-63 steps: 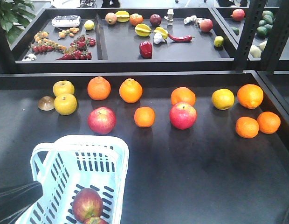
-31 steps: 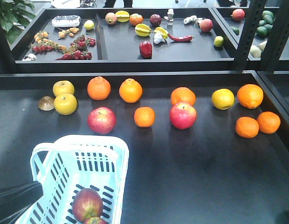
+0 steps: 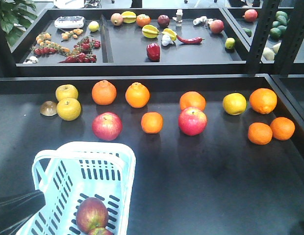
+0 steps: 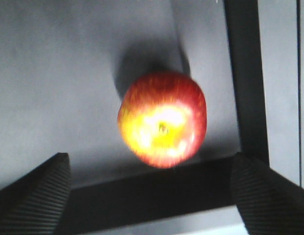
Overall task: Pick three apples into basket with both arms
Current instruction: 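Lower the open right gripper over the red apple near the table edge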
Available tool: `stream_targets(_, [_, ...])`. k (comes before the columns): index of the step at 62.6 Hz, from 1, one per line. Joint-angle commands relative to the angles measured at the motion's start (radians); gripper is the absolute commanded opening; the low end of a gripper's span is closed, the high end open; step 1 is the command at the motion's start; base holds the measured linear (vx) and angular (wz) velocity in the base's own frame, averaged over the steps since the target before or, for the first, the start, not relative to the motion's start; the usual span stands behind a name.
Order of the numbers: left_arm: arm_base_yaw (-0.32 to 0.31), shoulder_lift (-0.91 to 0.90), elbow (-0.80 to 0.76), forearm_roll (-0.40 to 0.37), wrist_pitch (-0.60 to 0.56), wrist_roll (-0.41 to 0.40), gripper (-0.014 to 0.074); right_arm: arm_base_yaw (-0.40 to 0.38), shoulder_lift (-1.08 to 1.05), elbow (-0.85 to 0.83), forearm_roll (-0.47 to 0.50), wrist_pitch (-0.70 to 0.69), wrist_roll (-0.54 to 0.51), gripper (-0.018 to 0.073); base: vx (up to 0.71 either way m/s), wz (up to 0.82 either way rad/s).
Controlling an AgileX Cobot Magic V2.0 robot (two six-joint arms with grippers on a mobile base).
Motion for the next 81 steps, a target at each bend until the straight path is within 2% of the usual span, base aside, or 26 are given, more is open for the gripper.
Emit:
stream_targets(1, [-0.003, 0.004, -0.024, -0.030, -0.038, -0.002, -0.0006, -0.007, -0.016, -0.021, -0.011, -0.022, -0.003, 0.0596, 0.00, 0.00])
stream_targets(40, [-0.003, 0.004, -0.024, -0.023, -0.038, 0.000, -0.0006, -0.007, 0.161, -0.021, -0.083, -0.042, 0.020, 0.0592, 0.00, 0.00])
stream_targets(61, [-0.003, 0.004, -0.024, -0.023, -0.038, 0.001, -0.0006, -0.007, 0.222, -0.021, -0.080, -0.063, 0.047, 0.0578, 0.00, 0.00])
stream_targets(70, [-0.003, 0.004, -0.024, -0.023, -0.038, 0.001, -0.0006, -0.007, 0.220, -0.021, -0.078, -0.055, 0.047, 0.0496, 0.00, 0.00])
stream_targets(81, [-0.003, 0.004, -0.024, -0.023, -0.038, 0.001, -0.0006, -0.007, 0.199, -0.021, -0.045, -0.020, 0.023, 0.0302, 0.00, 0.00])
